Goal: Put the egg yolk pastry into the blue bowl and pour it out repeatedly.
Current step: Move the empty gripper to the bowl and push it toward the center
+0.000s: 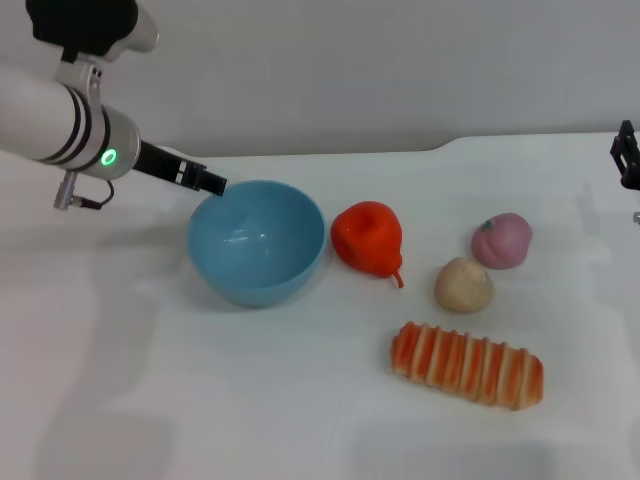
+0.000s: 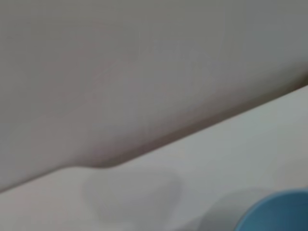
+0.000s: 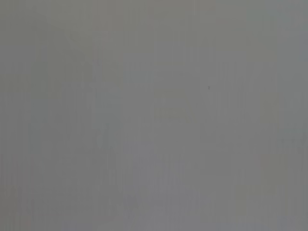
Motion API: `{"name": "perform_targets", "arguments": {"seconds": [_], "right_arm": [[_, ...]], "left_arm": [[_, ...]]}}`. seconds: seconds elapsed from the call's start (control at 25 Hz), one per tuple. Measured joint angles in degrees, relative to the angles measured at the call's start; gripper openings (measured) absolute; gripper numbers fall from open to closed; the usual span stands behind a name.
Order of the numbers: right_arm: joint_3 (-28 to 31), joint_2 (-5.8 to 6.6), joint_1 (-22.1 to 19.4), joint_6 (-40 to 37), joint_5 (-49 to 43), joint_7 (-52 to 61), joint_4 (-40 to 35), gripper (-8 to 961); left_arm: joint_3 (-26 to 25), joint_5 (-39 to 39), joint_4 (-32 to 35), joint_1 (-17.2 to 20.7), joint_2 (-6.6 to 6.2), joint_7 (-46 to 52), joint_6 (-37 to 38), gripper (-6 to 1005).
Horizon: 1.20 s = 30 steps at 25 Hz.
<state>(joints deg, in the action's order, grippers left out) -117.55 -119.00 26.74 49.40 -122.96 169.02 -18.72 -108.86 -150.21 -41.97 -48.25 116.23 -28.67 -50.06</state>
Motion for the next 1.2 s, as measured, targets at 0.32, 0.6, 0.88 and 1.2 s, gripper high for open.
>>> {"name": "perform_targets", "arguments": {"seconds": [0.32, 0.6, 0.88, 1.2], "right_arm": [[-0.4, 0.00, 0.0, 0.0, 0.0, 0.0, -0.2, 652], [-1.5, 0.00, 0.0, 0.0, 0.0, 0.0, -0.2, 651], [-1.5, -0.06, -0.1, 0.0, 0.0, 0.0, -0.2, 651], [-1.5, -0.10, -0.2, 0.0, 0.0, 0.0, -0.2, 652]], "left_arm": [[-0.2, 0.0, 3.8, 0.2, 0.01, 0.1, 2.1, 810], [-0.2, 0.1, 7.5, -0.3, 0.17, 0.0, 4.3, 814], [-0.2, 0.1, 8.6, -0.2, 0.80, 0.0, 4.1, 813], [0.0, 1.1, 11.8, -0.7, 1.70, 0.0, 4.7, 813]]}}
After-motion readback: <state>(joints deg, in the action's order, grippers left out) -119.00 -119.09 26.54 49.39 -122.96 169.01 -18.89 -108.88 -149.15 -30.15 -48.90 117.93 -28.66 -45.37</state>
